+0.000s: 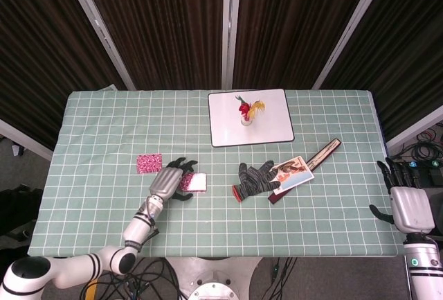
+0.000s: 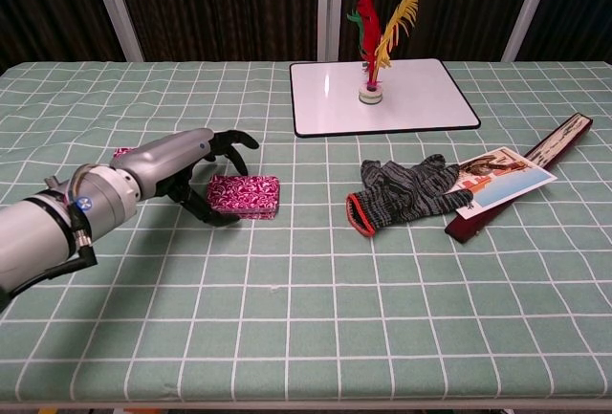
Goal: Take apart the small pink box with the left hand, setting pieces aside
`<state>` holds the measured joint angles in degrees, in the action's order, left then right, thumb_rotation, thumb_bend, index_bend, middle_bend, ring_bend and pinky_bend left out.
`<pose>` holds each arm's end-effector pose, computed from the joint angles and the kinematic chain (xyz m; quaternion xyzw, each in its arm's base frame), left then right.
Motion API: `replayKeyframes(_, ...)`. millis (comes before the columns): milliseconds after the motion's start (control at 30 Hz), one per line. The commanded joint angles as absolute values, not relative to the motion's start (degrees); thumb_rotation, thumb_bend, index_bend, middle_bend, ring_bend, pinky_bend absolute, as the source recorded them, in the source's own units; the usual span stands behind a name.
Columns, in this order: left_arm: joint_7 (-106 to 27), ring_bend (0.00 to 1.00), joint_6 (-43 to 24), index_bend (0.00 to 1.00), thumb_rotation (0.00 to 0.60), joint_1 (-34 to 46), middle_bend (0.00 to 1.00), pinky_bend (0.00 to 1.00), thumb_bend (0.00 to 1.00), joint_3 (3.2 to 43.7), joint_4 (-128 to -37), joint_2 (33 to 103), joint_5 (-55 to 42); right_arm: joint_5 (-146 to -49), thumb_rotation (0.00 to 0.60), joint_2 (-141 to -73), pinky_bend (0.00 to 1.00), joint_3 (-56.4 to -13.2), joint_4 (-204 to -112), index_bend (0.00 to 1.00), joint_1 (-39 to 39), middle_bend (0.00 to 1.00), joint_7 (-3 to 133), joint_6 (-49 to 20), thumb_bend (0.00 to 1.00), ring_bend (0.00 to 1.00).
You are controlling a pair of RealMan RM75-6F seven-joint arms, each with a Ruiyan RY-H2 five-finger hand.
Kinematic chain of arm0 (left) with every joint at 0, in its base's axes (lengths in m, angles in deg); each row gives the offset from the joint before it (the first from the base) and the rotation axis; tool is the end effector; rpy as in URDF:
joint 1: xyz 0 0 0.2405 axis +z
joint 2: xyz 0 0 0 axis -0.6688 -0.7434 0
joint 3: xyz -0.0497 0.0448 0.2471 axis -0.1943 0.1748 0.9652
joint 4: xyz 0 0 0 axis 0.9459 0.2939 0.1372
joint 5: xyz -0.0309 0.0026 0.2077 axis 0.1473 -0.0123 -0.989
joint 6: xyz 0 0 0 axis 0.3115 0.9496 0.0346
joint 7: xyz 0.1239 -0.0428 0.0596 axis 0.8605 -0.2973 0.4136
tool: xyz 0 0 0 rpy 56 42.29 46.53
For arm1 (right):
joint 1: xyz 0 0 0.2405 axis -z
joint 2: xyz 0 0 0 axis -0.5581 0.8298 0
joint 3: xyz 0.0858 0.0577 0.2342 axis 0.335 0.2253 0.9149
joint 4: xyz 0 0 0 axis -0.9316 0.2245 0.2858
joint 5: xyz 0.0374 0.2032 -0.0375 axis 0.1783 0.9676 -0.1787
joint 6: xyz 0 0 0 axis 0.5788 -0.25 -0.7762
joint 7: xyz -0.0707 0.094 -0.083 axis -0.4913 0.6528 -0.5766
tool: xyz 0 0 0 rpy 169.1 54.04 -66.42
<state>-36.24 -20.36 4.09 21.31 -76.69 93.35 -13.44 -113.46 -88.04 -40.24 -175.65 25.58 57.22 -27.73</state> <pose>-0.1571 0.3142 -0.1099 -0.6784 -0.5076 -0.4004 0.3490 -0.3213 -0.2062 0.1532 0.6059 -0.3957 0.3236 0.6096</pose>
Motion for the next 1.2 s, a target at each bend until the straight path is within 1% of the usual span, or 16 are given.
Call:
replayKeyframes(33, -36.25, 0.08, -20.22, 0.16, 0.600, 4.01, 0.29, 0.15, 0.23, 21.14, -76.46, 93.57, -13.51, -113.38, 0.600, -88.05, 0.00, -40.25, -175.54, 0.00, 25.58, 0.00, 57.31, -27.63, 0.10, 0.00)
replayKeyframes(233, -35.84, 0.08, -20.31, 0.17, 0.600, 3.85, 0.31, 0.15, 0.24, 20.95, -76.05, 93.86, -13.36, -113.36, 0.600, -88.13, 0.00, -40.22, -175.35, 0.00, 25.53, 0.00, 57.49, -27.49, 0.10, 0.00)
replayKeyframes(700, -36.40, 0.08, -20.99, 0.18, 0.600, 3.54, 0.32, 0.15, 0.24, 20.70, -75.14, 94.25, -13.43, -112.95, 0.600, -87.94, 0.00, -40.16, -175.25, 0.00, 25.64, 0.00, 57.76, -27.31, 0.10, 0.00)
replayKeyframes(867, -36.31, 0.09, -20.75, 0.20, 0.600, 3.53, 0.35, 0.15, 0.26, 20.57, -74.69, 94.47, -13.44, -112.84, 0.600, -87.84, 0.00, -40.07, -175.27, 0.00, 25.68, 0.00, 57.88, -27.35, 0.10, 0.00)
replayKeyframes(1200, -36.59, 0.11, -20.43, 0.22, 0.600, 3.71, 0.38, 0.15, 0.28, 20.61, -74.68, 94.38, -13.73, -112.65, 0.600, -87.81, 0.00, -40.09, -175.23, 0.00, 25.75, 0.00, 57.93, -27.24, 0.10, 0.00)
